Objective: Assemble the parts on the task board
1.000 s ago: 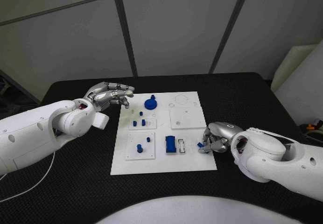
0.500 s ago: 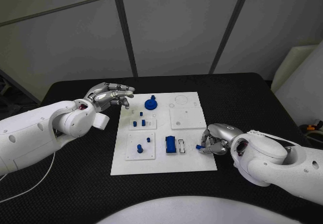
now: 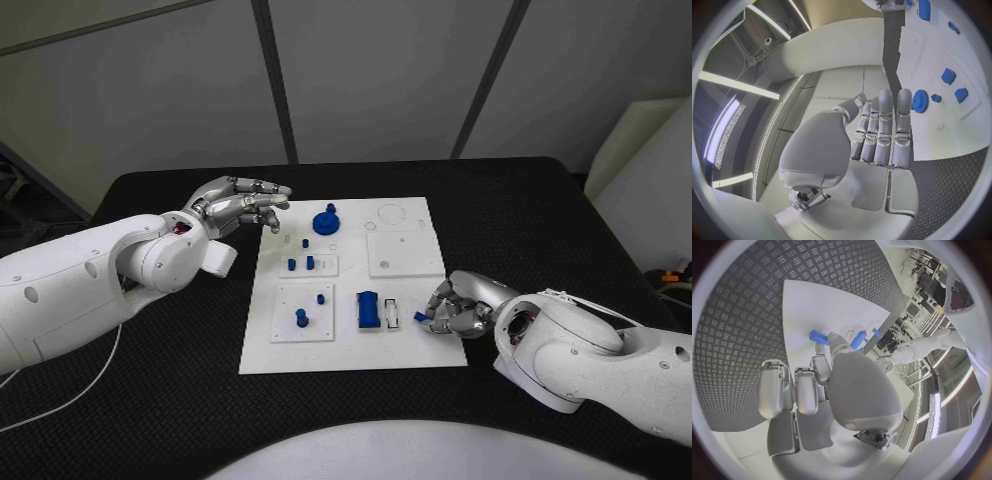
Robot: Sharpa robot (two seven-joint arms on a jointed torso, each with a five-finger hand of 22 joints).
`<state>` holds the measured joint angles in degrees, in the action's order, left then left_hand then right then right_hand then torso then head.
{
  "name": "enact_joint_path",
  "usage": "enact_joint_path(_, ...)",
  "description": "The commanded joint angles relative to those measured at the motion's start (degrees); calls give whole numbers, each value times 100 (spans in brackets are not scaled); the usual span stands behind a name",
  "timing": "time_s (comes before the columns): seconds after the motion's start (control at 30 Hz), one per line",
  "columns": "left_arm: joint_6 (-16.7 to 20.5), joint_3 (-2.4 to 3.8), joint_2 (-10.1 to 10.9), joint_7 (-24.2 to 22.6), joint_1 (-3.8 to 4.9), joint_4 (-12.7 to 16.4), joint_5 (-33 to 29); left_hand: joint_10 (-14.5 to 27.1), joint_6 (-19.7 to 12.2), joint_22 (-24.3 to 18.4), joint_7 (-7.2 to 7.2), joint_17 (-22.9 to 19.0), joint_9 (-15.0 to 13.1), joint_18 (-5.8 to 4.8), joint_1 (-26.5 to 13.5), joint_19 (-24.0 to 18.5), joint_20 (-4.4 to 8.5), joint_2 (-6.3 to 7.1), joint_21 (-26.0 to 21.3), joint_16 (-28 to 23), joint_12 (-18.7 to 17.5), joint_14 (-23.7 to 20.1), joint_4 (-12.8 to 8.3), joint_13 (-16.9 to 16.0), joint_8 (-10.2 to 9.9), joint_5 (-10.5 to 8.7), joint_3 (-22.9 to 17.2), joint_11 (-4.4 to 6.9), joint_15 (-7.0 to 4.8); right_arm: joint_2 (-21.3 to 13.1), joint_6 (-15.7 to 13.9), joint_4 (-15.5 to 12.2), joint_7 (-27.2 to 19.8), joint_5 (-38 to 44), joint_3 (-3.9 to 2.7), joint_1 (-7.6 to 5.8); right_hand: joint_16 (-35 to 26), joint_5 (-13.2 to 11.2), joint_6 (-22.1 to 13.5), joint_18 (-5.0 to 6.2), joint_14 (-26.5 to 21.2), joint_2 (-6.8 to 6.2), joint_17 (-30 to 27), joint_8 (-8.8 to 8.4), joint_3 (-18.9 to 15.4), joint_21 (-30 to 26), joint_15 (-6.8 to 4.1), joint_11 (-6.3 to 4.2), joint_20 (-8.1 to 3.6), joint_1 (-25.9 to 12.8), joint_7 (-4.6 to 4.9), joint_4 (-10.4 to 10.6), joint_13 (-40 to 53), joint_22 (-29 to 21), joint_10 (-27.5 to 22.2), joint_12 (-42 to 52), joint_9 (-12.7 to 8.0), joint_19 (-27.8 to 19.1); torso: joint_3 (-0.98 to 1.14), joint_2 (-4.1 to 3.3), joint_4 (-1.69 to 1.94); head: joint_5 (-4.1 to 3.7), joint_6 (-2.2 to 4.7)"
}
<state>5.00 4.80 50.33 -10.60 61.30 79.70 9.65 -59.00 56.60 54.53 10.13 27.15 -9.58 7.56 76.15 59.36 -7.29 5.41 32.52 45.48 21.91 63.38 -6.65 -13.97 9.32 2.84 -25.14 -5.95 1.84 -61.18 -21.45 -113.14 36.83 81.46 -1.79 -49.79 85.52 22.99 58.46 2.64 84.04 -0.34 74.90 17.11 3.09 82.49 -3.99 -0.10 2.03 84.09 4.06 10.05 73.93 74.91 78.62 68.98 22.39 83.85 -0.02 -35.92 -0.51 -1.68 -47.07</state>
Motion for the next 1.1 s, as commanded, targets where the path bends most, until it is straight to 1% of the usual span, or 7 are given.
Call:
enact_joint_path(0.03,-45,3,1,-31,6,9,-17,40,-36,-6,-10,-7,9,288,-8,13,-23,-22,-34,-18,12,-22,-5,-6,37,5,24,-9,1,60,-558,-17,-99,-438,-5,-23,33,14,42,-27,471,-21,961,6,113,11,-33,-38,-20,-92,-4,-26,9,549,76,39,54,194,-1,0,-2,9,2)
enact_joint_path(0.17,-48,3,0,-30,6,15,-17,40,-36,-6,-10,-7,9,288,-8,13,-23,-22,-34,-18,12,-22,-5,-6,37,5,24,-9,1,179,-603,42,-145,-548,-7,-29,32,4,54,-27,471,-74,962,-17,197,11,-32,-37,-19,-211,-3,44,11,550,82,35,66,195,5,-4,-3,17,2)
enact_joint_path(0.33,-49,4,0,-29,6,20,-17,40,-36,-6,-10,-7,9,288,-8,13,-23,-22,-34,-18,12,-22,-5,-6,37,5,24,-9,1,320,-545,144,-150,-627,-7,-32,43,10,113,-31,476,-114,977,-13,282,27,-40,-48,-22,-362,-27,141,32,573,109,59,96,205,0,-2,1,24,2)
enact_joint_path(0.47,-47,4,5,-27,6,20,-17,40,-36,-6,-10,-7,9,288,-8,13,-23,-22,-34,-18,12,-22,-5,-6,37,5,24,-9,1,420,-510,207,-145,-650,-8,-33,67,314,201,-42,484,-183,1008,22,336,62,-66,-83,-44,-547,-66,247,69,619,159,103,152,227,5,-5,-8,39,4)
enact_joint_path(0.57,-52,4,2,-25,6,21,-17,40,-36,-6,-10,-7,9,288,-8,13,-23,-22,-34,-18,12,-22,-5,-6,37,5,24,-9,1,505,-463,251,-147,-658,-9,-33,80,385,244,-47,488,-200,1025,44,327,79,-75,-95,-55,-669,-80,320,91,641,186,128,185,237,7,-8,-12,42,4)
enact_joint_path(0.83,-64,4,-3,-17,7,24,-17,40,-36,-6,-10,-7,9,288,-8,13,-23,-22,-34,-18,12,-22,-5,-6,37,5,24,-9,1,687,-297,357,-106,-663,-11,-35,89,394,279,-50,491,-236,1038,66,277,89,-86,-106,-67,-853,-93,436,110,655,211,145,227,243,6,-2,-6,43,-5)
enact_joint_path(1.1,-70,4,-1,-15,7,27,-17,47,-39,-9,-8,-11,9,288,-8,15,-23,-24,-38,-17,22,-24,-6,-7,43,4,23,-11,2,825,-340,430,-112,-664,-12,-36,89,396,281,-49,491,-246,1038,67,268,88,-87,-107,-68,-871,-95,446,113,655,214,149,232,242,7,-1,-11,56,-10)
